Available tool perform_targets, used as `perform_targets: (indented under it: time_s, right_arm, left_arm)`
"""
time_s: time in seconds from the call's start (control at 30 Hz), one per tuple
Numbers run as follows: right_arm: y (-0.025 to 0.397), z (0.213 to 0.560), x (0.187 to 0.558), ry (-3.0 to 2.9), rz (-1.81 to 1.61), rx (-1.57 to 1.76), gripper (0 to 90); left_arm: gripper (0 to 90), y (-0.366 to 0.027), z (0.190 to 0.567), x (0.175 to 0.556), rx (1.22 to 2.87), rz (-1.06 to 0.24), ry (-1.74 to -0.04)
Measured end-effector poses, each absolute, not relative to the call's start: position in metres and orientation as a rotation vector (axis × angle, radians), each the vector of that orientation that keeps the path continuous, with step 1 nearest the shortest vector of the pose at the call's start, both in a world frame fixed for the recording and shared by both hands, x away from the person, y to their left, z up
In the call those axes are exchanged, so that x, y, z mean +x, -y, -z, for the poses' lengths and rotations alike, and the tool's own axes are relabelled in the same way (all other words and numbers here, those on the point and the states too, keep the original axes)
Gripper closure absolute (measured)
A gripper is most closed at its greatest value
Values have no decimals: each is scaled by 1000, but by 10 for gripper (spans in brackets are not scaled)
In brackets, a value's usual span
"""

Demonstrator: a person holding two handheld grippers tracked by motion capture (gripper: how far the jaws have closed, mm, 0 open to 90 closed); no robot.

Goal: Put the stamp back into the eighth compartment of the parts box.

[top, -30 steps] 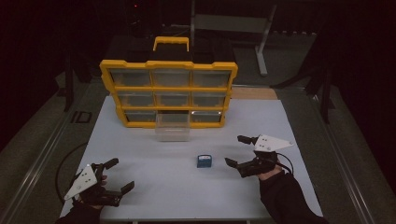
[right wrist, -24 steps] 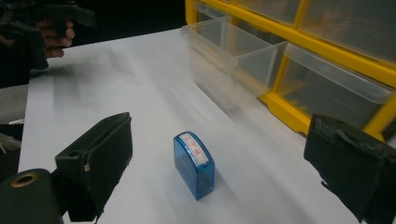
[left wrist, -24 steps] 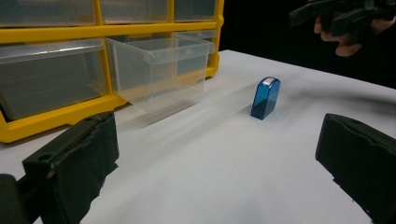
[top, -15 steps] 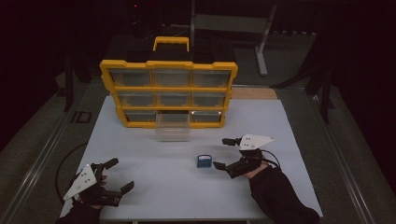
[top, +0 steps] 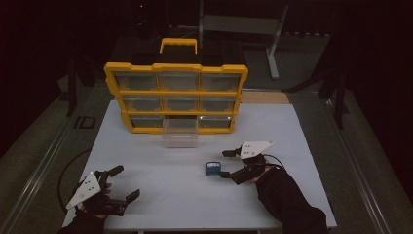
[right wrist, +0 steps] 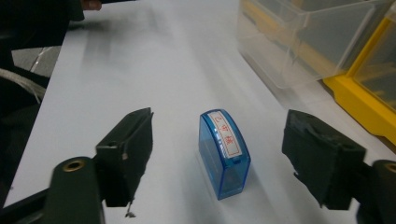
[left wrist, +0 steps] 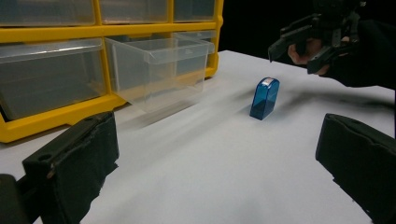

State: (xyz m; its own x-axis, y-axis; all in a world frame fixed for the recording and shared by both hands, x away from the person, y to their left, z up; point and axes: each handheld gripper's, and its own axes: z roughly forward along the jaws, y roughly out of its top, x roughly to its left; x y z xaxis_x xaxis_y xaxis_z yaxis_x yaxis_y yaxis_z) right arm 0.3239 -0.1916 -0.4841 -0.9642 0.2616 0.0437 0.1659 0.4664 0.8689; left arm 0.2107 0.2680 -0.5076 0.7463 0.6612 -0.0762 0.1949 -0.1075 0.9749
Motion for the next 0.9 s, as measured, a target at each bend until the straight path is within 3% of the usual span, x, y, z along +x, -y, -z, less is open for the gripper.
perform_targets:
  time_s: [0.3,0.9]
  right_arm:
    - [186,498,332,-2645,-1505,271,330]
    - [178,522,351,-2782,-1442,208,379]
  left_arm:
    - [1,-268,508,211,1666,-451,-691]
    - [1,-268,508,211,1664,-449,-687]
